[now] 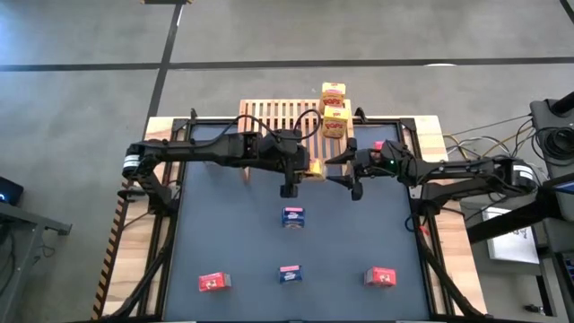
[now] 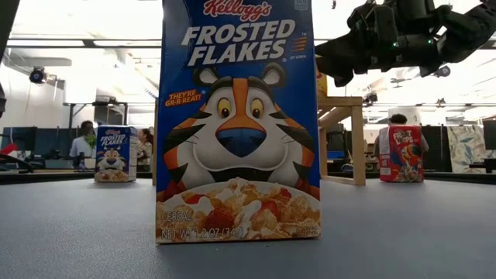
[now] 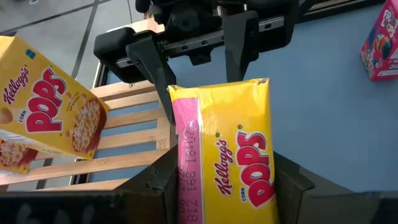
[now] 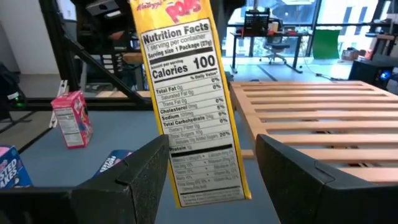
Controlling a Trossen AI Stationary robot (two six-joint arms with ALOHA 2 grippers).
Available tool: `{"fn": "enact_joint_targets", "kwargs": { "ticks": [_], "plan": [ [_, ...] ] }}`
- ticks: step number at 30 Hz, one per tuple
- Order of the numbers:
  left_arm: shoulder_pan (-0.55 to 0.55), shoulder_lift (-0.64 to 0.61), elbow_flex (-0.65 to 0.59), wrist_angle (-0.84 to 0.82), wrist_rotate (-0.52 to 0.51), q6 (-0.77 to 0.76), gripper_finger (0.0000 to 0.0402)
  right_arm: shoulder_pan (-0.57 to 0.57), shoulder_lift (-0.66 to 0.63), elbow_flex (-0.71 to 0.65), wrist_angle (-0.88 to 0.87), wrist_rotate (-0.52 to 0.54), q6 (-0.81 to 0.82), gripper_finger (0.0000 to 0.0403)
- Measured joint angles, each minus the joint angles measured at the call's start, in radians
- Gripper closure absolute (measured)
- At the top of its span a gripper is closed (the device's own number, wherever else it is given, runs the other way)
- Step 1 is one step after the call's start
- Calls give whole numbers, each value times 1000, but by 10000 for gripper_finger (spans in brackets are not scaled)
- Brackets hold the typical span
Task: Stack cereal on shelf
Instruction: Put the yellow cereal box on the shelf aligned with the other yellow cereal boxes
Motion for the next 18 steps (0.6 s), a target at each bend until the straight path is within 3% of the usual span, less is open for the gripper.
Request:
{"fn": "enact_joint_targets", "kwargs": {
  "ticks": [18],
  "plan": [
    [0,-1,0,8,-3,-1,260,51,133,73,14,-1,-10,172]
  ]
}}
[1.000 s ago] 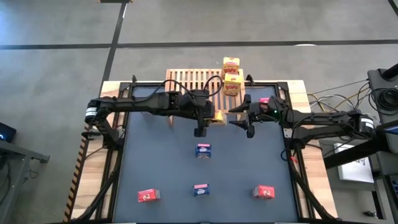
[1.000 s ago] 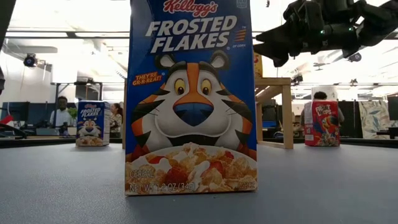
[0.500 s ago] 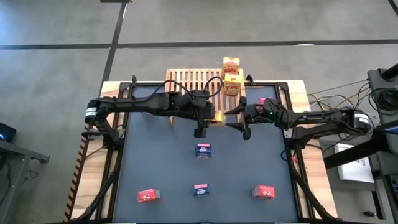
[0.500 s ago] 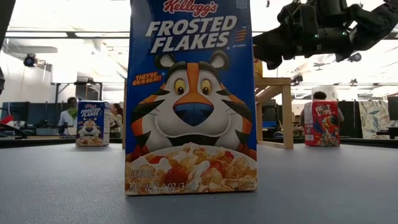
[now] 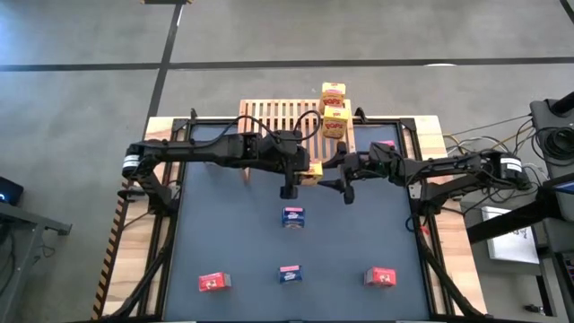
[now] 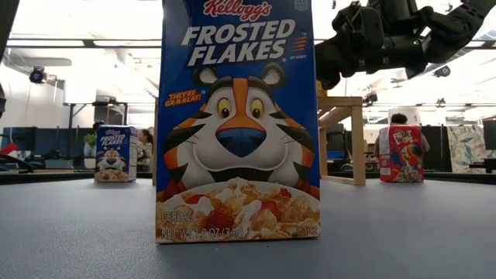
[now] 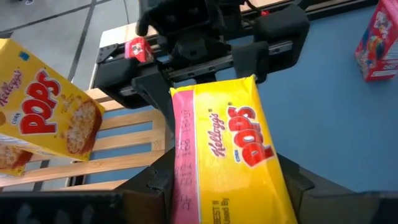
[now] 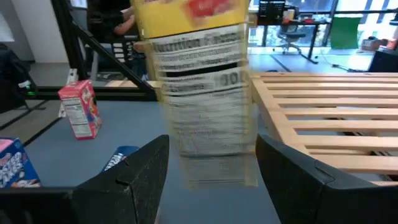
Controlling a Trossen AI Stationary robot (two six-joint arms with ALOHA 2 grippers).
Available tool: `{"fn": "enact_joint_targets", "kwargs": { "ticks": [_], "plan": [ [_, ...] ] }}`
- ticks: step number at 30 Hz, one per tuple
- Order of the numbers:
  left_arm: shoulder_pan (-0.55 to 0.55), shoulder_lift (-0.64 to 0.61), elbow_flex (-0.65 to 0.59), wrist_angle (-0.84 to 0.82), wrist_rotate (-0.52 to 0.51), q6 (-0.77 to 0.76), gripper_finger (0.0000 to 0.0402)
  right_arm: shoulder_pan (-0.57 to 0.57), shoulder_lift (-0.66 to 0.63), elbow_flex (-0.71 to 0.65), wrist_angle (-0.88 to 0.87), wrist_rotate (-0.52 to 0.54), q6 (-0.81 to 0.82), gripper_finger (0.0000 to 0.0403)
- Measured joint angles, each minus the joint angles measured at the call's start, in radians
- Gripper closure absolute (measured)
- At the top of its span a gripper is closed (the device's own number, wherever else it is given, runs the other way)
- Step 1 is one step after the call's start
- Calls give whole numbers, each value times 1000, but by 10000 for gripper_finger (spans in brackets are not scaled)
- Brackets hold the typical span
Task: Stack cereal on shelf
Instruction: Put the yellow cereal box on the shelf aligned with the other yellow cereal boxes
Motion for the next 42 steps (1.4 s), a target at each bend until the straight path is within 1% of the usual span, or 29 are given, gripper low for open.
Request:
{"fn": "enact_joint_targets", "kwargs": {
  "ticks": [4,12,15,19,28,37,42],
  "plan": [
    [1,0,0,3,-1,-1,260,2,-2,5,-3,0,3,164],
    [3,0,0,1,-3,0,260,2,-7,15,-1,-4,28,102],
    [3,0,0,6,-1,0,260,2,-7,19,-1,-4,28,87],
    [3,0,0,17,55,1,260,2,-7,28,-2,-4,37,84],
    [3,0,0,22,70,1,260,2,-7,29,-10,0,37,110],
    [3,0,0,29,71,1,260,2,-7,29,-26,-1,35,174],
    [3,0,0,31,71,1,260,2,-7,29,-26,-1,33,199]
  ]
}}
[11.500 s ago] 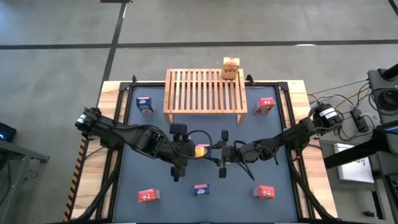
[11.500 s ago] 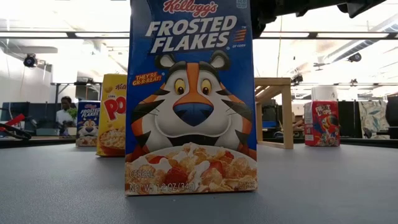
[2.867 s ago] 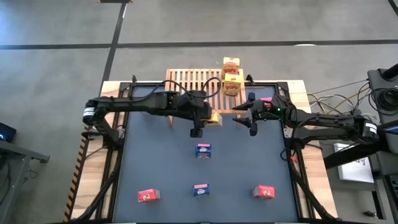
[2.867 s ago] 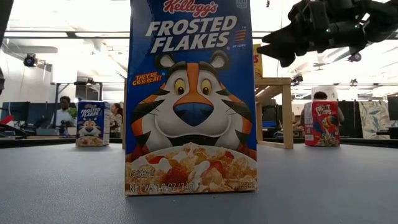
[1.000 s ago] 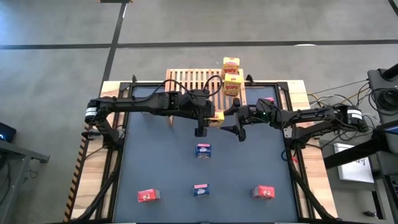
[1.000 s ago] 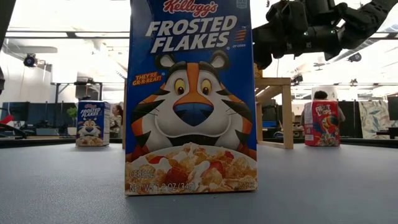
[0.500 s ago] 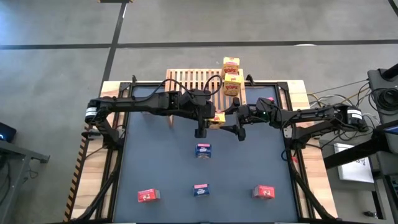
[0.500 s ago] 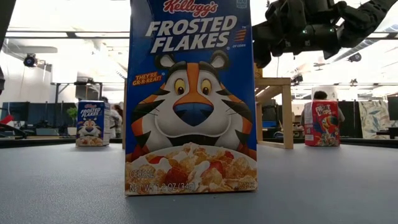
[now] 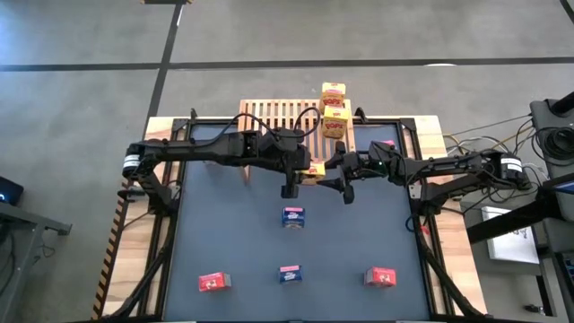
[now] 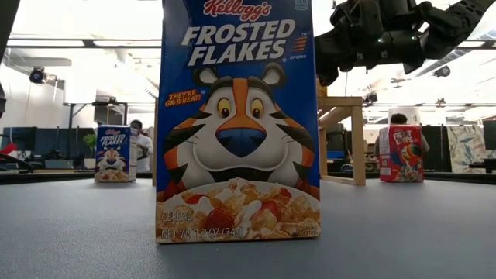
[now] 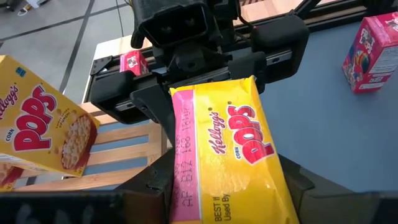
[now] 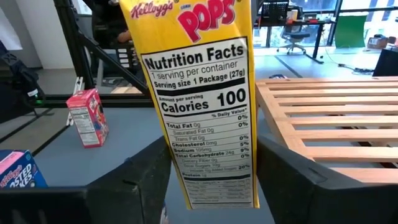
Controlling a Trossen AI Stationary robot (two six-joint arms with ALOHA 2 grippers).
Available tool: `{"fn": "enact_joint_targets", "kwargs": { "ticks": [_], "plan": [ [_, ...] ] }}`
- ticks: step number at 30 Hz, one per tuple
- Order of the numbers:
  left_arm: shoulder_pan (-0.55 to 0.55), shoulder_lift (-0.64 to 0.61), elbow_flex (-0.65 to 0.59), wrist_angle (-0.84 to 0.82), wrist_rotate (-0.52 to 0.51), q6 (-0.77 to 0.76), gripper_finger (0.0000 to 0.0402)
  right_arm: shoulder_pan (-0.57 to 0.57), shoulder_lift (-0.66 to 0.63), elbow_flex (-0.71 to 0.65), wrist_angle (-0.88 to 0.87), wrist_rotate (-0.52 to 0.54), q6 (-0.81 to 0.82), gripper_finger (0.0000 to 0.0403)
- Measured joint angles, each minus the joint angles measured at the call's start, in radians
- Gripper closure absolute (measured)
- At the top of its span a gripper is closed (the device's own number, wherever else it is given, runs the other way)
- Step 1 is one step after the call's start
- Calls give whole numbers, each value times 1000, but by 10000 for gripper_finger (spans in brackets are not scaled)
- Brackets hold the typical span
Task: Stack cereal on shelf
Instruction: Put the yellow cereal box on the shelf aligned with the other yellow cereal boxes
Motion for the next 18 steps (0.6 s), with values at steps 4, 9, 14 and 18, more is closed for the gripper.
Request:
{"fn": "enact_joint_targets", "kwargs": {
  "ticks": [4,9,14,18],
  "plan": [
    [0,0,0,5,0,-10,252,0,0,0,0,1,-3,210],
    [-1,0,0,5,3,-10,220,0,0,0,-4,1,-8,213],
    [-1,-12,0,-16,-25,6,179,-6,-21,0,-42,2,-36,213],
    [3,-40,6,-60,-47,8,152,-35,-86,0,-115,3,-57,213]
  ]
}}
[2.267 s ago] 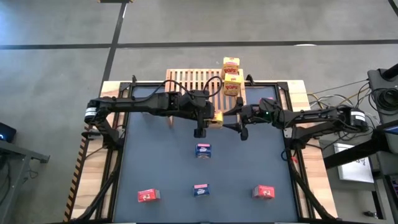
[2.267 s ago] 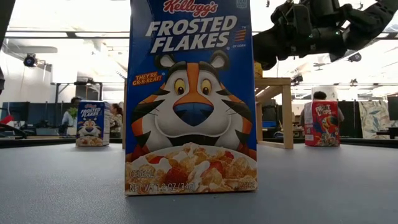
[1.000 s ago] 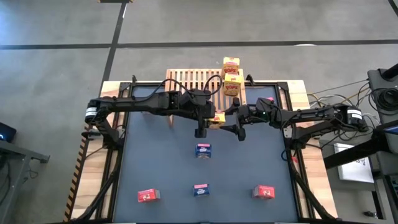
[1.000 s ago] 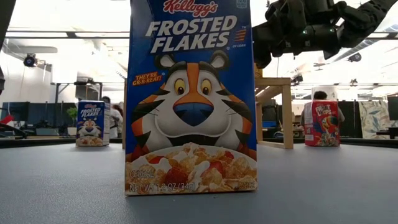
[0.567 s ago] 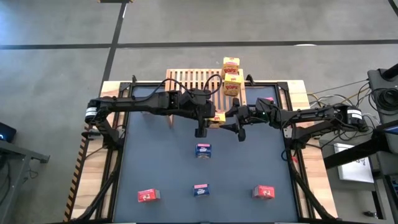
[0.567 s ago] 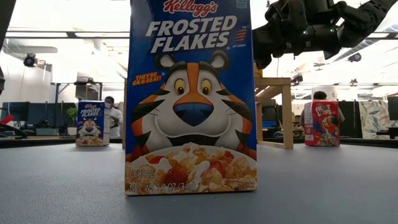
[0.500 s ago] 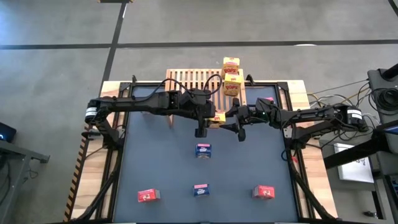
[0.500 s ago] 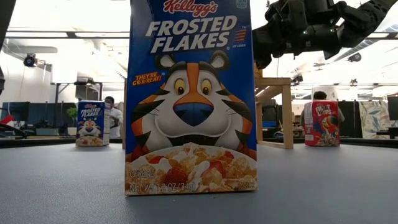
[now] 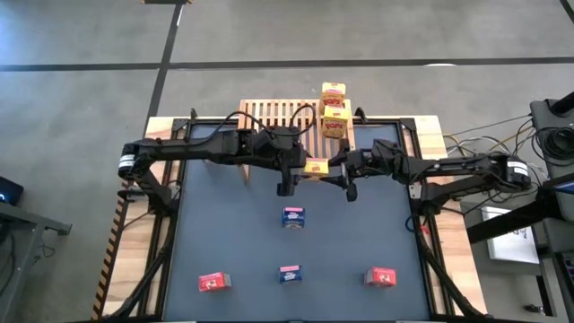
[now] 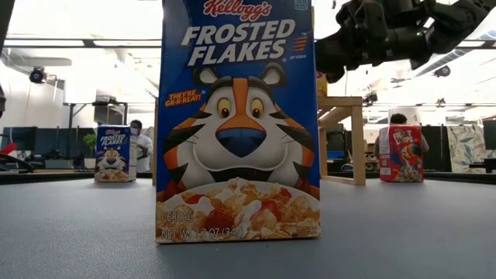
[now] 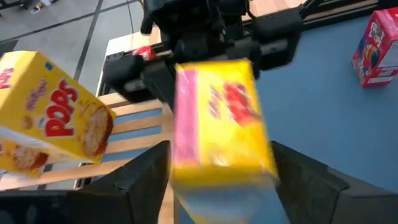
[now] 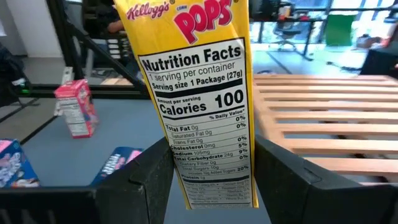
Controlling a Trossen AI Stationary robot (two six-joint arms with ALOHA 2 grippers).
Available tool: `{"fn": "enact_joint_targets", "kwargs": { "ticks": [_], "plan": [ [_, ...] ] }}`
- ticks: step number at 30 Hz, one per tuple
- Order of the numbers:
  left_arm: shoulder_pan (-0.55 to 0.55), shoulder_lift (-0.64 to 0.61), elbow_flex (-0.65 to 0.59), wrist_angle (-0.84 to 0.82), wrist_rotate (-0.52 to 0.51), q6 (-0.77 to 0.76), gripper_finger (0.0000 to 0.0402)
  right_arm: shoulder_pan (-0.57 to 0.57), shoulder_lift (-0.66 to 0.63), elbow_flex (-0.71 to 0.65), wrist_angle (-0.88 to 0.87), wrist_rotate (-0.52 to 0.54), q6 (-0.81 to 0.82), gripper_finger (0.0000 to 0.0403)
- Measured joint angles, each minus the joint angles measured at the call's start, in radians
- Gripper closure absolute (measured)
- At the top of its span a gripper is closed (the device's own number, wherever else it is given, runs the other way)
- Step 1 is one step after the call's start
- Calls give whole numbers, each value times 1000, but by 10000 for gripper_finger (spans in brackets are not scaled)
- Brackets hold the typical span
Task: Stack cereal on shelf
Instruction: Put the yellow cereal box on the shelf aligned with the other yellow cereal boxes
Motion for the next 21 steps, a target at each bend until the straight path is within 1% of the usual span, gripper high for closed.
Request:
{"fn": "enact_joint_targets", "kwargs": {
  "ticks": [4,9,11,14,17,19,21],
  "plan": [
    [2,-35,-8,-26,4,0,140,-44,-103,0,-107,-2,-61,213],
    [6,-56,-13,-48,11,0,139,-116,-233,0,-246,-3,-121,213],
    [8,-58,-13,-54,39,0,139,-154,-269,-1,-272,-19,-116,213],
    [14,-64,-14,-52,94,0,139,-223,-309,-1,-284,-111,-89,213],
    [18,-68,-14,-52,109,0,138,-289,-326,-1,-283,-219,-60,213],
    [19,-69,-14,-52,109,0,138,-327,-328,-1,-290,-261,-54,213],
    [21,-71,-15,-50,110,0,138,-357,-327,-1,-309,-266,-59,213]
  ]
}}
